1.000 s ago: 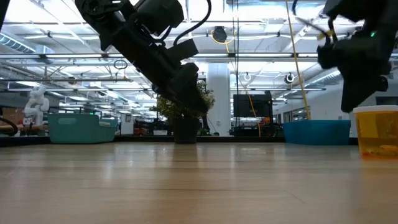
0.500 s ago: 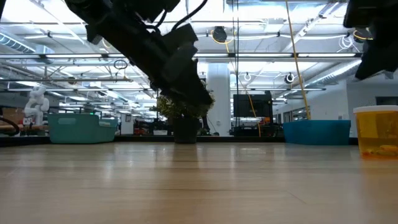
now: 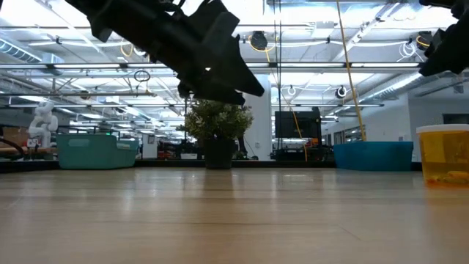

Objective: Pick and place medicine bottles into bin by pill shape (circle, oval)
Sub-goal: Put the big orange pill bottle into the blue bin

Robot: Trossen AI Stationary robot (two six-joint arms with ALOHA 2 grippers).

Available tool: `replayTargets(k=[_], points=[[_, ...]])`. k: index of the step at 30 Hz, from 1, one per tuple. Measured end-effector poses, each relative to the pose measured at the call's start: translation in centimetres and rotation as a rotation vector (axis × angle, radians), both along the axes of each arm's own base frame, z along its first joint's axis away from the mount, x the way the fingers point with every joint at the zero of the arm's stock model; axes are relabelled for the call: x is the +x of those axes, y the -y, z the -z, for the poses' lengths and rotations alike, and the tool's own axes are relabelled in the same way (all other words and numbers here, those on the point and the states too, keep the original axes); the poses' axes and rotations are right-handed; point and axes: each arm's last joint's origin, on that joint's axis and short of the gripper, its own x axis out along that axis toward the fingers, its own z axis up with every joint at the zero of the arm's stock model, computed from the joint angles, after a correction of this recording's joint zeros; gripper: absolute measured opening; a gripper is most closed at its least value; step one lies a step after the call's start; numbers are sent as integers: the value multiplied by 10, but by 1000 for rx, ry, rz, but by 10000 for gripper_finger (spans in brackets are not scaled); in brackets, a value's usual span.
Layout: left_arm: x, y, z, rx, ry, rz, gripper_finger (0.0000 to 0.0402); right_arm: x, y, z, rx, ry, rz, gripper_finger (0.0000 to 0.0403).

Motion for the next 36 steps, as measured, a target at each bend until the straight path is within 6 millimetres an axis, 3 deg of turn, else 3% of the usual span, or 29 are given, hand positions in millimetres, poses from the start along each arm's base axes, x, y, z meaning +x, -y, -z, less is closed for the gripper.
replayTargets(k=[7,12,18,25,36], points=[[0,-2,-1,6,18,-46,310,2,6,-1,-74,59,93,282],[0,-2,-1,7,24,-56,310,4,7,-3,-85,65,56,324],[0,-2,-1,7,24,-56,310,6,-8,-2,9,45,-49,327],[0,-2,-1,7,24,-56,310,0,-22,9,-30,-26,-132,325],[0,-2,-1,21,18,-49,310,4,-19,28,-182,-120,-33,350]])
